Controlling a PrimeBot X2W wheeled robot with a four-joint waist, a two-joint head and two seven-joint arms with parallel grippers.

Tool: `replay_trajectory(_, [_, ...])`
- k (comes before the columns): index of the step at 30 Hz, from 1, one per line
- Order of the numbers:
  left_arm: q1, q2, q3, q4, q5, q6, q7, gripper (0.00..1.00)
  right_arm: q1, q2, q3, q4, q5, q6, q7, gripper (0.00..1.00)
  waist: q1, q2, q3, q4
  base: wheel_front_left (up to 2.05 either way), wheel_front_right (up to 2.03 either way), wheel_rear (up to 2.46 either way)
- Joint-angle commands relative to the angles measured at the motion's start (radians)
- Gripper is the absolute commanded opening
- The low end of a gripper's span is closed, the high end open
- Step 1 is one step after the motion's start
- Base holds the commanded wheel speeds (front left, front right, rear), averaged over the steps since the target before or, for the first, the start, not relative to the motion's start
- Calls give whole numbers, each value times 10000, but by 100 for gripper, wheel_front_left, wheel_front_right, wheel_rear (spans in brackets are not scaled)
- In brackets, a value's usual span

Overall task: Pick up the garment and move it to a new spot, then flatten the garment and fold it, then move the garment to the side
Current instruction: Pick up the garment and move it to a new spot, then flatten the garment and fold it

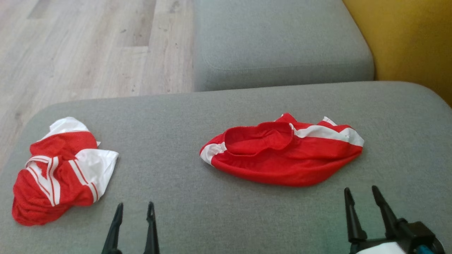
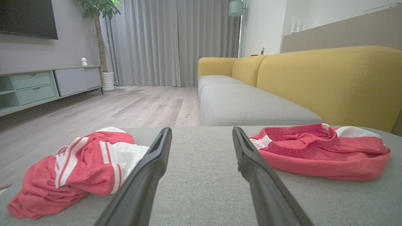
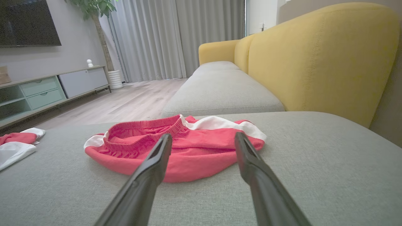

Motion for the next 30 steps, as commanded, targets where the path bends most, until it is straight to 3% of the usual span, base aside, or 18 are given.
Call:
replay_trajectory(1, [-336, -109, 444, -447, 53, -15, -94, 100, -329, -66, 290, -315, -86, 46, -109, 100, 2, 0, -130, 104, 0, 0, 0])
replay_trajectory(30, [-16, -157, 424, -632, 275, -51, -95, 100, -212, -66, 244, -376, -163, 46, -109, 100, 2, 0, -348, 374, 0, 0, 0])
